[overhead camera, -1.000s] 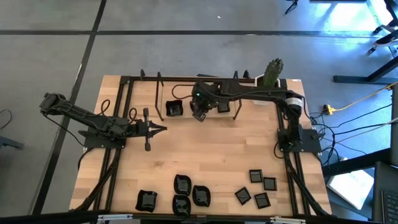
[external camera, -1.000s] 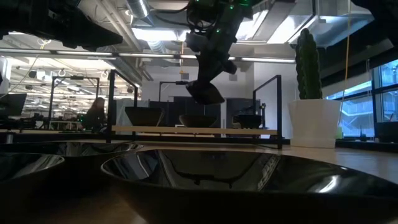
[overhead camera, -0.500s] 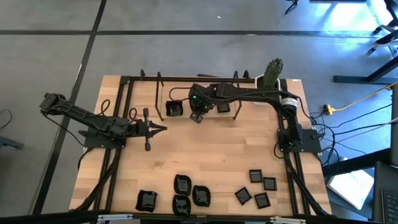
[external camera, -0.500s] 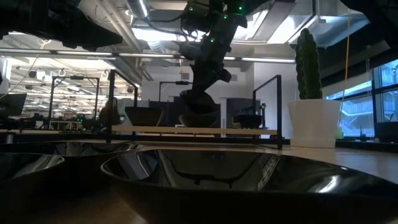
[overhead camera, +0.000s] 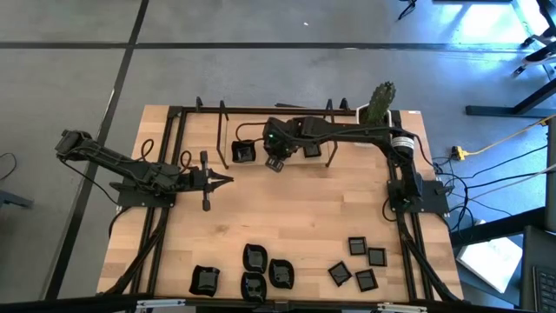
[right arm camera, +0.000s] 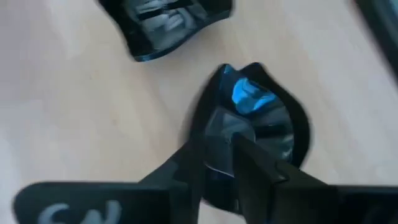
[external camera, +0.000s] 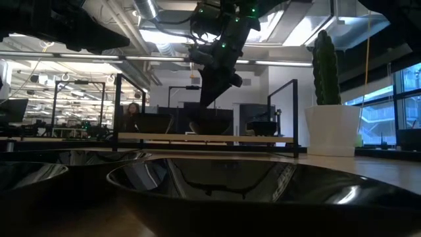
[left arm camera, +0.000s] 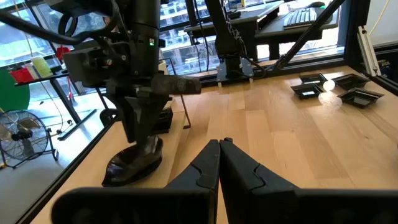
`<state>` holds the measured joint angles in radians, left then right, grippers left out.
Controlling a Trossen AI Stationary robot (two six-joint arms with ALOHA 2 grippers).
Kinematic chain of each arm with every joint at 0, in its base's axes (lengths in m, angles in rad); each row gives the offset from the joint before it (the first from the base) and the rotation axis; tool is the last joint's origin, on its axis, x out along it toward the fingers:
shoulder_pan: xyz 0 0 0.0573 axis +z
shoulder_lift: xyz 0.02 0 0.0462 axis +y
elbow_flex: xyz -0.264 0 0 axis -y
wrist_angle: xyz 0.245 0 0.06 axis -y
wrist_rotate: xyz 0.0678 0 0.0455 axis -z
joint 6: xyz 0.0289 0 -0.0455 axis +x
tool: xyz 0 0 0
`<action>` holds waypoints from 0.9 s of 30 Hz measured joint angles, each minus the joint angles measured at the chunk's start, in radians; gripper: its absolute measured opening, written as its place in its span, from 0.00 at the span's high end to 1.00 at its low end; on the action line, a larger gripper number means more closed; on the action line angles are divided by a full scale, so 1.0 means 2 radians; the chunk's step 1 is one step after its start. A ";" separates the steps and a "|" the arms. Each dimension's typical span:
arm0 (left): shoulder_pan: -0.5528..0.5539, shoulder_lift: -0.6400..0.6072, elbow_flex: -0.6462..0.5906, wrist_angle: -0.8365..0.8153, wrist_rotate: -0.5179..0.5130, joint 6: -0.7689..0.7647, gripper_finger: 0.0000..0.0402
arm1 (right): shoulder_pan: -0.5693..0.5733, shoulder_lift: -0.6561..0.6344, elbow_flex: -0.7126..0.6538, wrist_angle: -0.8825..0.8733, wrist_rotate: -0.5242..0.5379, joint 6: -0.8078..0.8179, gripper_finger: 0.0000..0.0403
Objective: Pick & Place Mini shaped plates
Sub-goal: Stack the black leaf-shaped plate on top of the black leaf-shaped plate on the shelf, then stack the black square plate on top of the black square plate on the shelf
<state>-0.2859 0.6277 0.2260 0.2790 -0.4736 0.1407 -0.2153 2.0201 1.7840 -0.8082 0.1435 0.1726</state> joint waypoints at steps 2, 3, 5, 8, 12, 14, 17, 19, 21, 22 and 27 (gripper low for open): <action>0.000 0.000 0.000 0.000 0.000 -0.002 0.99 | 0.000 0.000 0.000 0.001 0.010 0.000 0.76; 0.000 0.000 0.000 0.000 0.000 -0.003 0.99 | 0.000 0.000 0.000 0.002 0.010 0.000 0.74; 0.000 0.000 0.000 0.000 0.000 -0.003 0.99 | 0.000 0.000 0.000 0.003 0.011 0.000 0.72; 0.000 0.000 0.000 0.000 0.000 -0.003 0.99 | 0.000 0.000 0.000 0.003 0.011 0.001 0.69; 0.000 0.000 0.000 0.000 0.000 -0.003 0.99 | 0.000 0.000 0.000 0.006 0.009 -0.008 0.69; 0.000 0.000 0.000 -0.001 0.000 -0.003 0.99 | 0.000 0.000 0.011 -0.003 -0.011 -0.044 0.69; 0.000 0.000 0.000 -0.010 0.000 -0.003 0.99 | 0.010 -0.001 0.051 -0.051 -0.038 -0.082 0.69; 0.000 0.000 0.000 -0.016 0.000 -0.003 0.99 | 0.027 -0.003 0.082 -0.087 -0.040 -0.092 0.69; 0.000 0.000 0.000 -0.019 -0.001 -0.003 0.99 | 0.049 -0.008 0.107 -0.117 -0.043 -0.103 0.69; 0.000 0.000 0.000 -0.020 -0.002 -0.003 0.99 | 0.063 -0.013 0.117 -0.124 -0.042 -0.114 0.69; 0.000 0.000 0.000 -0.022 -0.002 -0.003 0.99 | 0.144 -0.075 0.129 -0.145 -0.015 -0.155 0.70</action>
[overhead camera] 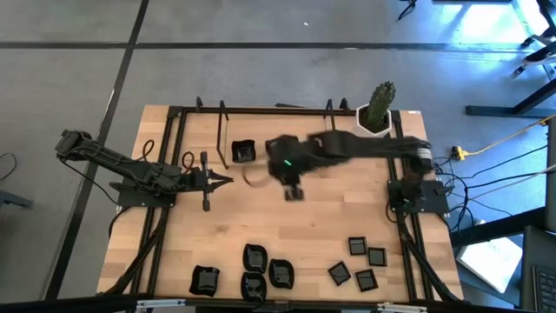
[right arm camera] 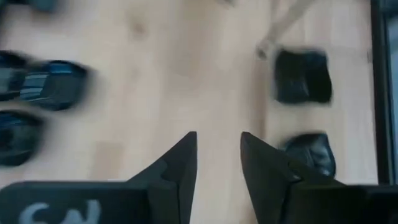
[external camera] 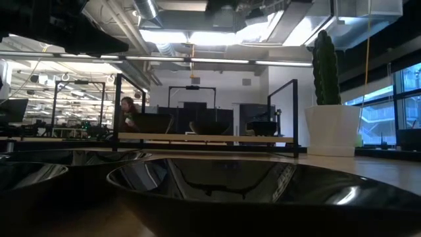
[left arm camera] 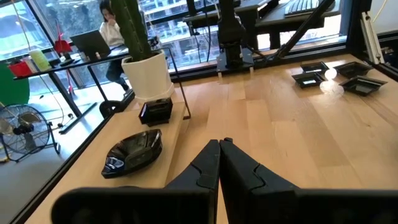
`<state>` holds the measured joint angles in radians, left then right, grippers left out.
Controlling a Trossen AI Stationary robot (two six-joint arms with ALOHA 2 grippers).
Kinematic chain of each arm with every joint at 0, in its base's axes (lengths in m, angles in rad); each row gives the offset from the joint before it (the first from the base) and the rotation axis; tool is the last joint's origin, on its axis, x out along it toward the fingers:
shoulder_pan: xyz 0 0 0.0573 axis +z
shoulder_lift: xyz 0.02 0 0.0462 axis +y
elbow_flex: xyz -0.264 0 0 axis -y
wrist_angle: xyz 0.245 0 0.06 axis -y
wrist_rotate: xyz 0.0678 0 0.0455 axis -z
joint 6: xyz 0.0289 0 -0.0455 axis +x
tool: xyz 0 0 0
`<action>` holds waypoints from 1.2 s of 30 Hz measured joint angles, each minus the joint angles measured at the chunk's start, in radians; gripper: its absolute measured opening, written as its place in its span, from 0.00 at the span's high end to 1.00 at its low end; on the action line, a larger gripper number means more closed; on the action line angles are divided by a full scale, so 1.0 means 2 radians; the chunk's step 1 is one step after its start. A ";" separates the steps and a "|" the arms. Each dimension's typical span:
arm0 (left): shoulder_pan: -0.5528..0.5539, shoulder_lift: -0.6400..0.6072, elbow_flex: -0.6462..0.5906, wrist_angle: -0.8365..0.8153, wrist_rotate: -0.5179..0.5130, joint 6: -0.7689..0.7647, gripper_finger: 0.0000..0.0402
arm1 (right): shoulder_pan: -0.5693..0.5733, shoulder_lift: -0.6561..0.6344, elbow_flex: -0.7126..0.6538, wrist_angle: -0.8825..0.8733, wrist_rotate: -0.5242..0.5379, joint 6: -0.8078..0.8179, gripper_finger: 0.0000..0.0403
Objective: Pick & Place Mini shaped plates
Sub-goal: Stack the black square plate on top of the black square plate on the shelf
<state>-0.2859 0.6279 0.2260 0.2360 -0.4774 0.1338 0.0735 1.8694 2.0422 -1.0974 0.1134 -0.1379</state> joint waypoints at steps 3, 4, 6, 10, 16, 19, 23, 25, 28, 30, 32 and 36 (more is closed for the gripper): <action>0.000 0.000 0.000 -0.001 0.000 -0.005 0.99 | 0.054 -0.050 -0.008 -0.017 0.039 0.011 0.73; 0.000 0.000 0.000 -0.001 0.000 -0.005 0.99 | 0.072 -0.068 -0.014 -0.023 0.065 0.019 0.75; 0.000 0.000 0.000 -0.001 0.000 -0.004 0.99 | 0.110 -0.105 -0.037 -0.032 0.122 0.041 0.78; 0.000 0.000 0.000 -0.001 0.000 -0.007 0.99 | 0.182 -0.181 -0.115 -0.033 0.206 0.102 0.84; 0.000 0.000 0.000 -0.001 0.000 -0.008 0.99 | 0.263 -0.258 -0.265 -0.026 0.224 0.225 0.94; 0.000 0.000 0.000 0.002 -0.006 -0.008 0.99 | 0.287 -0.258 -0.333 -0.020 0.195 0.272 0.98; 0.000 0.000 0.000 0.008 -0.018 -0.008 0.99 | 0.310 -0.232 -0.406 -0.010 0.152 0.326 0.98; 0.000 0.000 0.000 0.008 -0.018 -0.008 0.99 | 0.317 -0.212 -0.430 -0.002 0.111 0.363 0.96; 0.000 0.000 0.000 0.008 -0.018 -0.008 0.99 | 0.323 -0.178 -0.453 0.014 0.050 0.421 0.94; 0.000 0.000 0.000 0.008 -0.018 -0.008 0.99 | 0.325 -0.155 -0.460 0.021 0.023 0.449 0.93; 0.000 0.000 0.000 0.008 -0.018 -0.008 0.99 | 0.326 -0.133 -0.459 0.027 -0.001 0.465 0.92; 0.000 0.000 0.000 0.007 -0.018 -0.010 0.99 | 0.328 -0.102 -0.446 0.038 -0.036 0.472 0.87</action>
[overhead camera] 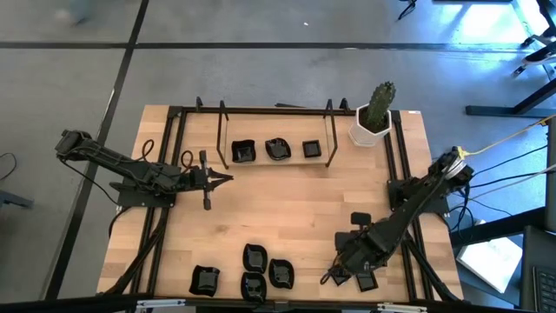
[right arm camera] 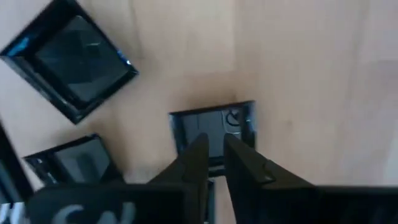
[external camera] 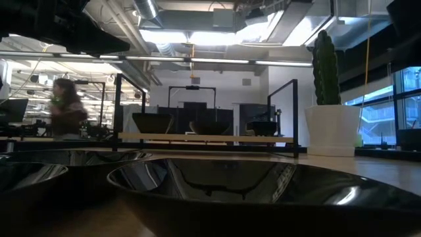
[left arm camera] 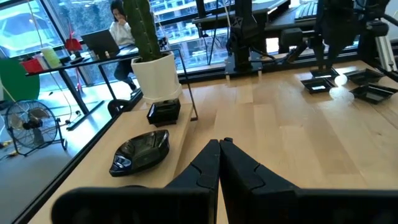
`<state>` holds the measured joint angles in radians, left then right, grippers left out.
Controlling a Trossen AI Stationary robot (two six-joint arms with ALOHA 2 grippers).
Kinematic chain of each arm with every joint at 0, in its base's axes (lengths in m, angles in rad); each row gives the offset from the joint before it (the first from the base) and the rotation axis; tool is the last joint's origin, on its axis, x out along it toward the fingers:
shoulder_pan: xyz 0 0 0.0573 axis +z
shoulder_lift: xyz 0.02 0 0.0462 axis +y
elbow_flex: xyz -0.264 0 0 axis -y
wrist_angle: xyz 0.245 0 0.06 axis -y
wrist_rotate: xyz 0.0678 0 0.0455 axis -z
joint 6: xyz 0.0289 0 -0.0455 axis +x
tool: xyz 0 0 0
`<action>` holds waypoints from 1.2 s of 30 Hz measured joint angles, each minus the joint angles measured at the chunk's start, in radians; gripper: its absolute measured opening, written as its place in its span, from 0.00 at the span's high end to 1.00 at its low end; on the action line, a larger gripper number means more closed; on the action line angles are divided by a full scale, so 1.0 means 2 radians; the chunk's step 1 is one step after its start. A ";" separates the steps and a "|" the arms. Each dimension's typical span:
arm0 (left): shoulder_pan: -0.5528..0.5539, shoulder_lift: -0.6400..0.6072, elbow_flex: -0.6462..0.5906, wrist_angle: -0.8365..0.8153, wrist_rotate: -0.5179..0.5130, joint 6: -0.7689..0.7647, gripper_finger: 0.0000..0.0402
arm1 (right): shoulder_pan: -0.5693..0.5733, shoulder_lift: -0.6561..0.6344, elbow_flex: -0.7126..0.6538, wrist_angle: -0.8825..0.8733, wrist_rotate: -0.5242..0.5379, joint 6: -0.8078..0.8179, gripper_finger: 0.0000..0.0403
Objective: Pick & Place Mini shaped plates
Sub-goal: Stack the black square plate on top of the black square plate on the shelf
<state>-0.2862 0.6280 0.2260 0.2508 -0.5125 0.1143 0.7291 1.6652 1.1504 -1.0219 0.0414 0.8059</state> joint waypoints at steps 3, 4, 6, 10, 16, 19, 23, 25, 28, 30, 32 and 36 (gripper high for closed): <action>0.000 0.000 0.000 0.000 0.000 0.000 0.99 | 0.007 0.010 0.008 0.012 -0.012 -0.004 0.81; 0.000 0.000 0.000 0.000 0.000 0.000 0.99 | 0.010 0.010 0.010 0.015 -0.017 -0.005 0.79; 0.000 0.000 0.000 -0.001 0.000 0.000 0.99 | 0.018 0.011 0.012 0.018 -0.019 -0.007 0.73; 0.000 0.000 0.000 -0.005 0.000 0.000 0.99 | 0.034 0.011 0.012 0.022 -0.017 -0.008 0.60; 0.000 0.000 0.000 -0.006 0.000 -0.003 0.99 | 0.048 0.011 0.005 0.023 0.008 -0.015 0.48; 0.000 0.000 0.000 -0.007 0.000 -0.003 0.99 | 0.054 0.011 0.000 0.023 0.014 -0.012 0.47; 0.000 0.000 0.000 -0.008 0.001 -0.003 0.99 | 0.058 0.012 -0.006 0.030 0.019 -0.012 0.47; 0.000 0.000 0.000 -0.008 0.001 -0.003 0.99 | 0.059 0.016 -0.006 0.032 0.022 -0.012 0.47; 0.000 0.000 0.000 -0.008 0.001 -0.003 0.99 | 0.060 0.022 -0.006 0.039 0.019 -0.016 0.47; 0.000 0.000 0.000 -0.008 0.001 -0.003 0.99 | 0.063 0.026 -0.006 0.044 0.019 -0.020 0.47; 0.000 0.000 0.000 -0.008 0.001 -0.003 0.99 | 0.065 0.032 -0.006 0.045 0.019 -0.023 0.47; 0.000 0.000 0.000 -0.009 0.001 -0.003 0.99 | 0.066 0.044 -0.006 0.041 0.019 -0.027 0.47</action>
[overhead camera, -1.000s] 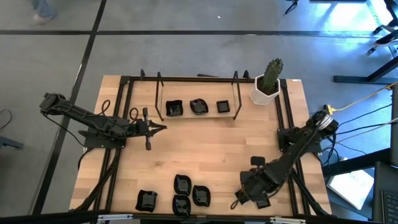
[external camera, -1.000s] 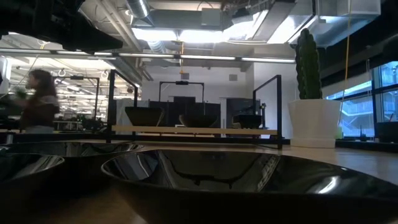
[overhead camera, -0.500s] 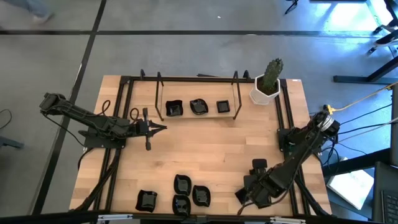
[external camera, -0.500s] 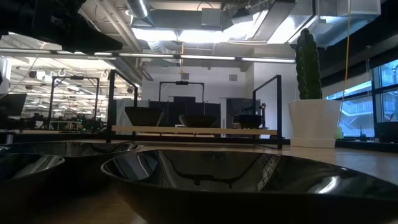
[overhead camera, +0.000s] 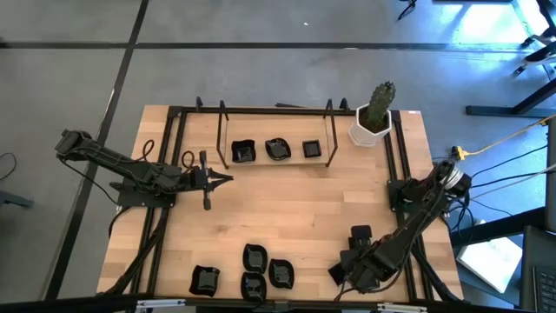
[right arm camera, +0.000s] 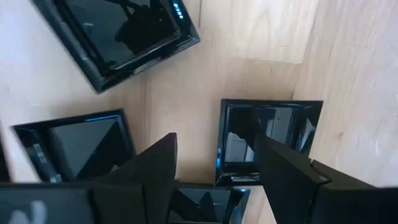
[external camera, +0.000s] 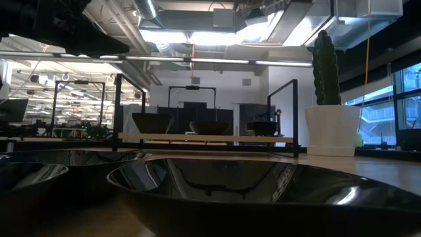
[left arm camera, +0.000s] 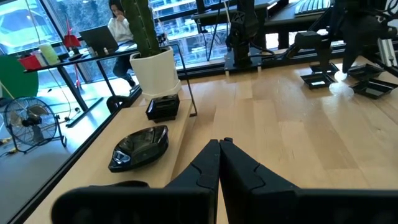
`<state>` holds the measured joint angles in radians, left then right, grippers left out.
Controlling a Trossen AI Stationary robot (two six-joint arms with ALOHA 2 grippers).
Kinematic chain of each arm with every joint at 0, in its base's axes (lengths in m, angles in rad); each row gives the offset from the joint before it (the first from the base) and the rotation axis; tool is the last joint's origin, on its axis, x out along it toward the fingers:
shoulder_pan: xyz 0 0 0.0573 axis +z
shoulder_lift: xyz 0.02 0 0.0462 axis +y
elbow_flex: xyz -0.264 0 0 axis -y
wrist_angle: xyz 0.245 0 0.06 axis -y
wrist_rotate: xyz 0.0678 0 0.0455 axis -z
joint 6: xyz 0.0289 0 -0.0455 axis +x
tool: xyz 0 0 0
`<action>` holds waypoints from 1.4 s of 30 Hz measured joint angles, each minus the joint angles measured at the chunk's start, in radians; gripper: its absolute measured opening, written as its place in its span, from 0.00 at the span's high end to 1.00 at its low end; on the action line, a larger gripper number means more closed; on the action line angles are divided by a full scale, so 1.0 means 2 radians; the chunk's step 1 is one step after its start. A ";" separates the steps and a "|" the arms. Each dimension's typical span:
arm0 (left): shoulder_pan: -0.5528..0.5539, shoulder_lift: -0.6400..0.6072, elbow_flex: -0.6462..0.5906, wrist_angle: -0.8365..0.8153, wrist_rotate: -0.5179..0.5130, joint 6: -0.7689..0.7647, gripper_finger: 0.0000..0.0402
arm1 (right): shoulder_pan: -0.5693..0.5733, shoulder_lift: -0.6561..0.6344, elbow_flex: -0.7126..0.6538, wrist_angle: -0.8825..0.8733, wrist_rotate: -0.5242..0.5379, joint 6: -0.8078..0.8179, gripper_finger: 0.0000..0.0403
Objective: Pick & Place Mini shaped plates
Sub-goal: Stack the black square plate on top of the black square plate on the shelf
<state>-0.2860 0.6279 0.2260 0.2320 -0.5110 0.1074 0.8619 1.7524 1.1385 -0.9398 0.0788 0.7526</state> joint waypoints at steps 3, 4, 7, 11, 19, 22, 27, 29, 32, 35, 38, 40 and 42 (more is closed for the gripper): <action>0.000 0.000 0.000 0.000 0.000 0.000 0.99 | 0.000 0.010 0.000 -0.002 0.002 -0.005 0.47; 0.000 0.000 0.000 0.000 0.000 0.000 0.99 | 0.000 0.013 0.000 -0.002 0.004 -0.009 0.47; 0.000 0.000 0.000 0.000 0.000 0.000 0.99 | 0.000 0.021 0.000 -0.004 0.008 -0.016 0.47; 0.000 0.000 0.000 0.000 0.000 0.000 0.99 | 0.000 0.028 0.000 -0.008 0.008 -0.012 0.47; 0.000 0.000 0.000 0.000 0.000 0.000 0.99 | 0.000 0.045 0.000 -0.015 0.009 -0.014 0.47; 0.000 0.000 0.000 0.000 0.000 0.000 0.99 | 0.000 0.049 0.000 -0.020 0.009 -0.013 0.47; 0.000 0.000 0.000 0.000 0.000 0.000 0.99 | 0.000 0.052 0.001 -0.031 0.019 -0.014 0.52; 0.000 0.000 0.000 0.000 0.000 0.000 0.99 | 0.000 0.052 0.001 -0.033 0.022 -0.015 0.57; 0.000 0.000 0.000 0.000 0.000 0.000 0.99 | -0.001 0.053 0.000 -0.041 0.025 -0.015 0.66; 0.000 0.000 0.000 0.000 0.000 0.000 0.99 | -0.001 0.053 0.000 -0.043 0.028 -0.015 0.77; 0.000 0.000 0.000 0.000 0.000 0.000 0.99 | -0.001 0.053 0.000 -0.044 0.028 -0.015 0.87; 0.000 0.000 0.000 0.000 0.000 0.000 0.99 | -0.001 0.053 0.000 -0.046 0.029 -0.016 0.94; 0.000 0.000 0.000 0.000 0.000 0.000 0.99 | -0.001 0.053 0.000 -0.053 0.029 -0.017 0.98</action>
<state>-0.2863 0.6281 0.2260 0.2314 -0.5114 0.1070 0.8604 1.8587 1.1378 -1.0456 0.1368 0.7181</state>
